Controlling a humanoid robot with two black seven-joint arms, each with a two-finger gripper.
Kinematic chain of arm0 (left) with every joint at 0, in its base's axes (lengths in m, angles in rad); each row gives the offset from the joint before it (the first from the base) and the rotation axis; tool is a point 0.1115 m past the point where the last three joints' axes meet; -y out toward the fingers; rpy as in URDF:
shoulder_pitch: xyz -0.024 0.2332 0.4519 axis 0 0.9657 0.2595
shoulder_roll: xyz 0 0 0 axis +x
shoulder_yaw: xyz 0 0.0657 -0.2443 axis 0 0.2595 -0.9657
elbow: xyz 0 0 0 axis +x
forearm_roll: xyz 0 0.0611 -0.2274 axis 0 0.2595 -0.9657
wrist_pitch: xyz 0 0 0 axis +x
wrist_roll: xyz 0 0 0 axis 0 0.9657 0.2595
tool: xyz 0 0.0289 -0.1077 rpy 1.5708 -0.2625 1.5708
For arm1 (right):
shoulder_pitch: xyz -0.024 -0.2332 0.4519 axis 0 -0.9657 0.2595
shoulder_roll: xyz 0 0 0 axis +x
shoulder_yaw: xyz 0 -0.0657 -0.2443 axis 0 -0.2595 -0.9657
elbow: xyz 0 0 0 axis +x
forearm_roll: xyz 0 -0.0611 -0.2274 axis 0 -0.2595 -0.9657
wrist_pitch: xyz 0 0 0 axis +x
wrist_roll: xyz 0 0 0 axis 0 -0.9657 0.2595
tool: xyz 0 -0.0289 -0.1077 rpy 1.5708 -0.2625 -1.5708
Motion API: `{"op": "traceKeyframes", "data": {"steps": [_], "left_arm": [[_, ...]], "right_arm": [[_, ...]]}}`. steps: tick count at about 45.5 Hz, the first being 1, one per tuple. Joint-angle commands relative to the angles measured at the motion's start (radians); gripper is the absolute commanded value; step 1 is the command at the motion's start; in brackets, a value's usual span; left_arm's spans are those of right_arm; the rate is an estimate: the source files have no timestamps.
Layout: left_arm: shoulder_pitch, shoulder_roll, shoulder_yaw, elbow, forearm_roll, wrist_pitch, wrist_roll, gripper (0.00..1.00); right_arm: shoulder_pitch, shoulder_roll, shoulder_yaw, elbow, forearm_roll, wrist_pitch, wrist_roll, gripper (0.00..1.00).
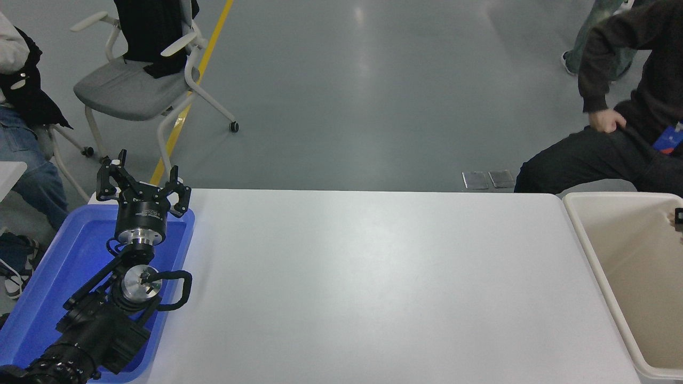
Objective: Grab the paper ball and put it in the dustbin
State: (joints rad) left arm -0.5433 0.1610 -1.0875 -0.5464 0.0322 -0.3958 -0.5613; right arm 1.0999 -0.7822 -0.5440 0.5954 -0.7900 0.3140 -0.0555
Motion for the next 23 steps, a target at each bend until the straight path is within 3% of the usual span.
{"op": "traceKeyframes", "data": {"steps": [1, 9, 19, 20, 23], "left_arm": [[0.000, 0.000, 0.000, 0.000, 0.000, 0.000, 0.000, 0.99], [-0.001, 0.000, 0.000, 0.000, 0.000, 0.000, 0.000, 0.99], [-0.001, 0.000, 0.000, 0.000, 0.000, 0.000, 0.000, 0.99], [-0.001, 0.000, 0.000, 0.000, 0.000, 0.000, 0.000, 0.99], [-0.001, 0.000, 0.000, 0.000, 0.000, 0.000, 0.000, 0.99]], "right_arm": [[-0.370, 0.159, 0.219, -0.275, -0.003, -0.206, 0.008, 0.00], [-0.426, 0.228, 0.253, -0.282, 0.011, -0.337, 0.008, 0.00], [-0.433, 0.250, 0.288, -0.286, 0.011, -0.362, 0.008, 0.00], [-0.433, 0.250, 0.288, -0.286, 0.011, -0.362, 0.008, 0.10], [-0.430, 0.250, 0.297, -0.284, 0.012, -0.369, 0.008, 0.84]]}}
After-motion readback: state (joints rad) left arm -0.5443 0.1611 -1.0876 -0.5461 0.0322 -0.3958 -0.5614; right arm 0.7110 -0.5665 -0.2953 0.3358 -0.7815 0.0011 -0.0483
